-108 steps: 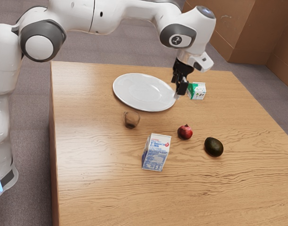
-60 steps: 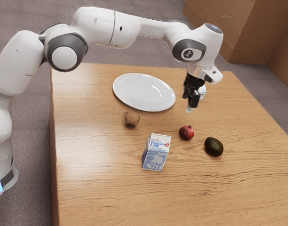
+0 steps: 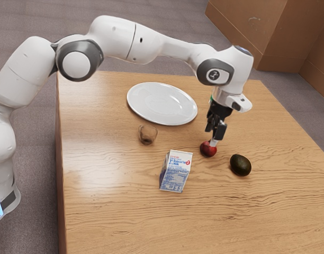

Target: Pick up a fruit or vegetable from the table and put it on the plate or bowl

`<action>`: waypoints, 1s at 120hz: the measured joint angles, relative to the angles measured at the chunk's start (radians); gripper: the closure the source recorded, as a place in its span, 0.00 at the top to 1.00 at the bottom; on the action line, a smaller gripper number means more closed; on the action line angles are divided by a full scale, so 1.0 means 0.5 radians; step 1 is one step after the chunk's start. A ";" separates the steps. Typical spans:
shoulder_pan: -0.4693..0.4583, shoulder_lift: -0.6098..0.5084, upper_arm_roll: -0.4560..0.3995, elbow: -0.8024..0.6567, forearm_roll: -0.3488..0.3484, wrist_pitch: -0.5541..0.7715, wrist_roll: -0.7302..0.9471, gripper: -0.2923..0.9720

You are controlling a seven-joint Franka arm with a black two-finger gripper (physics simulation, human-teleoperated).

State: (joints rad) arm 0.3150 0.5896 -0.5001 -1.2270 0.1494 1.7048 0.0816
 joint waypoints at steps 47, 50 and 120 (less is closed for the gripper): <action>0.000 0.037 0.001 -0.069 -0.049 0.066 -0.071 0.77; 0.000 0.041 0.001 -0.069 -0.048 0.085 -0.074 0.77; 0.001 0.088 0.019 -0.138 -0.046 0.270 -0.115 0.74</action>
State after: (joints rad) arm 0.3157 0.6335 -0.4906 -1.2959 0.1263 1.8400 0.0238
